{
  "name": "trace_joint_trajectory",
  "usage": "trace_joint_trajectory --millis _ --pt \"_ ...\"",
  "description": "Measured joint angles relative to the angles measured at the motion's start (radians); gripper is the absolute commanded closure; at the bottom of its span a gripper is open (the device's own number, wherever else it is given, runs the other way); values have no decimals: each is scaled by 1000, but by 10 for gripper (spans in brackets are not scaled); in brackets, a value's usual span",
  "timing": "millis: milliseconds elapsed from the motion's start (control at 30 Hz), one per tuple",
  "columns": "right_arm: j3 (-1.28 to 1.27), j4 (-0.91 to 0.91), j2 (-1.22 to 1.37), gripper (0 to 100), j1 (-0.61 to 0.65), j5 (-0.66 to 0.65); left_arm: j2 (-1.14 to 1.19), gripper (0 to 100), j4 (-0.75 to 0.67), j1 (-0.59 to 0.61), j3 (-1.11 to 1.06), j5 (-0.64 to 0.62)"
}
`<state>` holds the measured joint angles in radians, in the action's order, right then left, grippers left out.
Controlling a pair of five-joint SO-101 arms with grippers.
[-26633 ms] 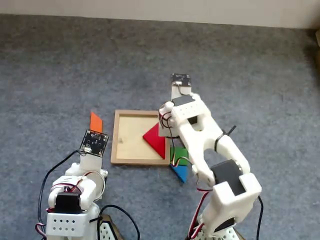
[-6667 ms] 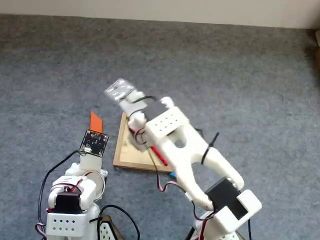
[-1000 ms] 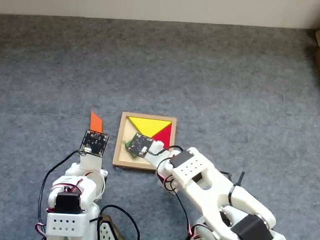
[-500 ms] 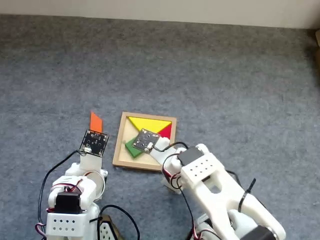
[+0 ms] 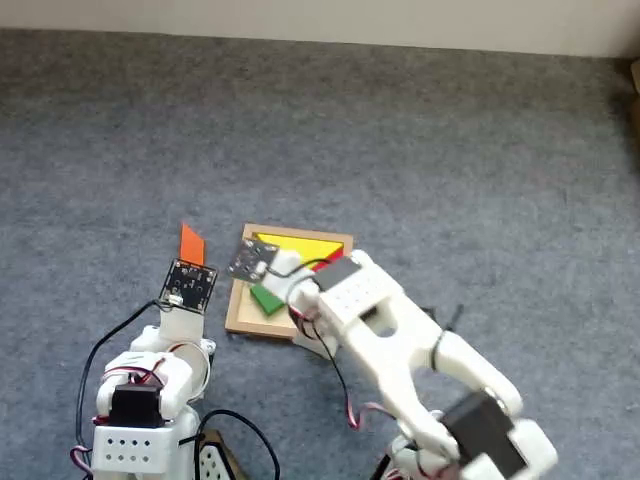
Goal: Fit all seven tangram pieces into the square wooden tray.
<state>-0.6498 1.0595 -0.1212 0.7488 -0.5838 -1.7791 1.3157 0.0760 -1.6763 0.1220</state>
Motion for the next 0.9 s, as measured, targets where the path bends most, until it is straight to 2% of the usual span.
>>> trace_joint_trajectory --millis 233,433,833,900 --pt "186 2 176 906 6 0 0 993 0 0 0 0" --pt "210 2 190 787 11 21 0 993 0 0 0 0" --pt "229 81 167 786 11 68 0 993 0 0 0 0" --pt "229 81 132 813 11 68 0 993 0 0 0 0"
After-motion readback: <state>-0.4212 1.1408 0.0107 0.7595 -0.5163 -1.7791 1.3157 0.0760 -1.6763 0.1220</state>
